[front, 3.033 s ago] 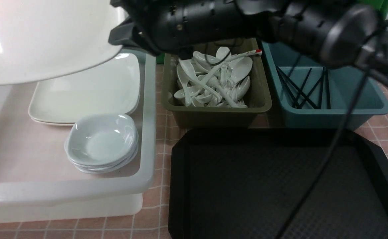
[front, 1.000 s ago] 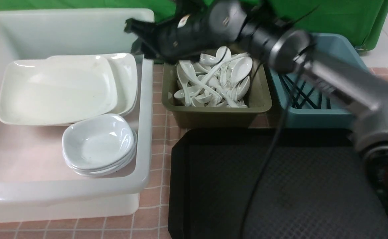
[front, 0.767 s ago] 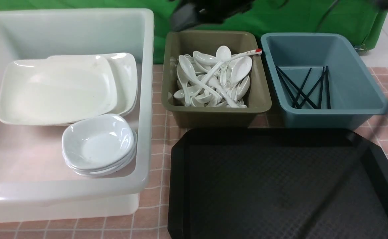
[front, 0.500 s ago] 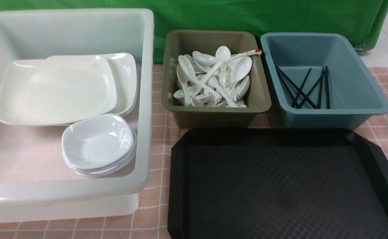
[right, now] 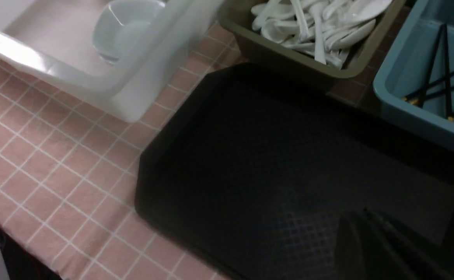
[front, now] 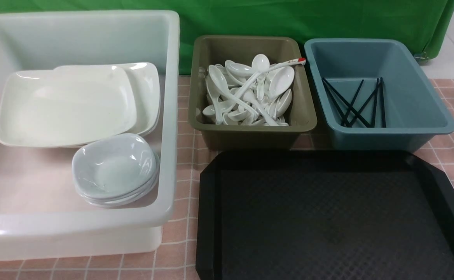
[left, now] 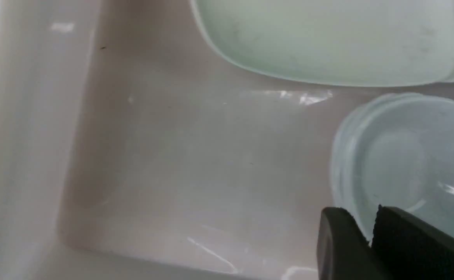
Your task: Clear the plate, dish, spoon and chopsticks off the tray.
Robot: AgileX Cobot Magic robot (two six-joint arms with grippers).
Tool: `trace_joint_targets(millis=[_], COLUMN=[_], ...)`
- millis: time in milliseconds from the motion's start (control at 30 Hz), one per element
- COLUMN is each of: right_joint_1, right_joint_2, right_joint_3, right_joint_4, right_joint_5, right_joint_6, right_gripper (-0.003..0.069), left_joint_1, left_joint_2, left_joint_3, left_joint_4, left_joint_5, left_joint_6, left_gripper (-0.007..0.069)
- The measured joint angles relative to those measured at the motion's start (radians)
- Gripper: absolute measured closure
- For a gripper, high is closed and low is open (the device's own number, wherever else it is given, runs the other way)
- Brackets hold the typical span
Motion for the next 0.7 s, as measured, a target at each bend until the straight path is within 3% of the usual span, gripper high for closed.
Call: trace_joint_targets(millis=[200,467,700], right_joint_1=[0.0,0.0,0.0], right_joint_2=[-0.13,-0.136,-0.133], right_joint_3=[0.2,0.293,0.296], right_joint_4=[-0.001,-0.001,-0.001], right_joint_5=[-0.079,-0.138,-0.201], right_joint_6=[0.039,0.094,0.097], right_gripper=[0.0629,0.0628,0.0627], left_joint_1=[-0.048,-0.093,-0.094], left_joint_2=[0.168,0.322,0.4], left_joint_3=[-0.112,-0.131,-0.132], left_joint_4=[0.173,0.361,0.423], left_joint_5=[-0.004,-0.01,-0.079], left_joint_6=[-0.106,-0.155,-0.21], left_gripper=[0.0463,0.0536,0.0606])
